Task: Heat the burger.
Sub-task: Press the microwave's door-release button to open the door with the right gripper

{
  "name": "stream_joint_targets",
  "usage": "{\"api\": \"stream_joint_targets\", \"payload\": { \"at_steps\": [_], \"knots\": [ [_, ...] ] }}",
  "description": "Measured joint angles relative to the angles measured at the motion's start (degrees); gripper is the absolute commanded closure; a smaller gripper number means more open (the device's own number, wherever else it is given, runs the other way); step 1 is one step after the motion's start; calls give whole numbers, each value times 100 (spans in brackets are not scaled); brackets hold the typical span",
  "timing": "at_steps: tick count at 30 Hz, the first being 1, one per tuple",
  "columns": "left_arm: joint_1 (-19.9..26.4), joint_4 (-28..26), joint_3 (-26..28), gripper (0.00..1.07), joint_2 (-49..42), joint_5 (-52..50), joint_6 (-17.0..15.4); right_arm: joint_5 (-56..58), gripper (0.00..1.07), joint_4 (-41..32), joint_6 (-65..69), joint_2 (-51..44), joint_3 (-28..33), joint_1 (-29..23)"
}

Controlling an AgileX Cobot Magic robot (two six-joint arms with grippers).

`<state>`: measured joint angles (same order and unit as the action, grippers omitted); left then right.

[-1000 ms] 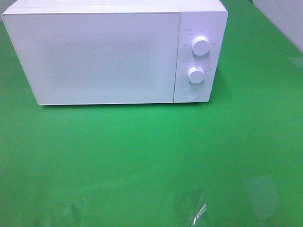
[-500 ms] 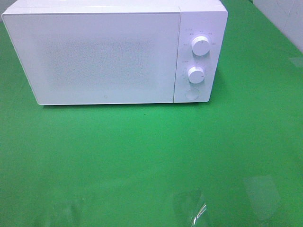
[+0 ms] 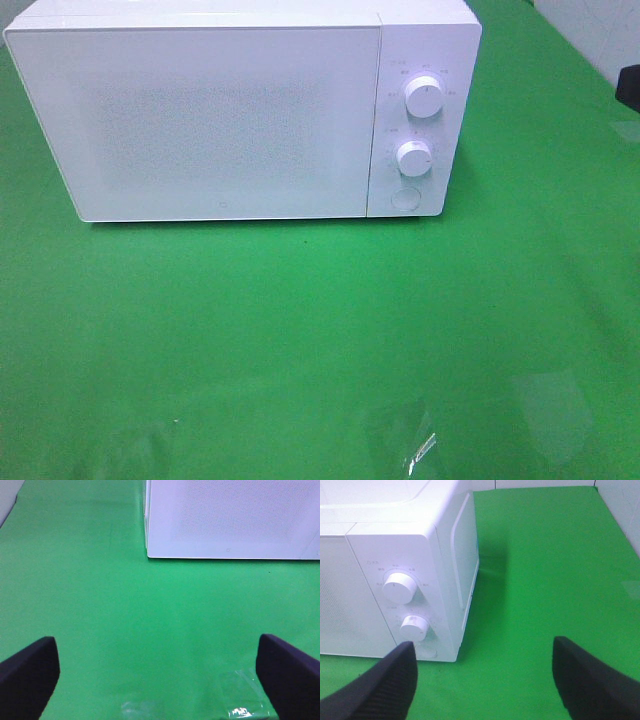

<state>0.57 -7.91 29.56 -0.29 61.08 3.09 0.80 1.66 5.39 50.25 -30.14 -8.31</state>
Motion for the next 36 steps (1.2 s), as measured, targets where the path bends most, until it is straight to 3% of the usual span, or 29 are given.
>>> {"api": "stream_joint_targets", "payload": {
  "at_steps": [10, 17, 21, 28, 36],
  "knots": [
    [0, 0, 0, 6, 0, 0, 0, -1553, 34, 155, 0, 1003, 34, 0],
    [0, 0, 0, 6, 0, 0, 0, -3300, 34, 149, -6, 1530, 647, 0],
    [0, 0, 0, 6, 0, 0, 0, -3741, 34, 52, -40, 1656, 848, 0],
    [0, 0, 0, 6, 0, 0, 0, -4555, 34, -785, -653, 1879, 1381, -57],
    [0, 0, 0, 6, 0, 0, 0, -5317, 34, -2252, -1719, 1885, 1765, -917]
  ]
}}
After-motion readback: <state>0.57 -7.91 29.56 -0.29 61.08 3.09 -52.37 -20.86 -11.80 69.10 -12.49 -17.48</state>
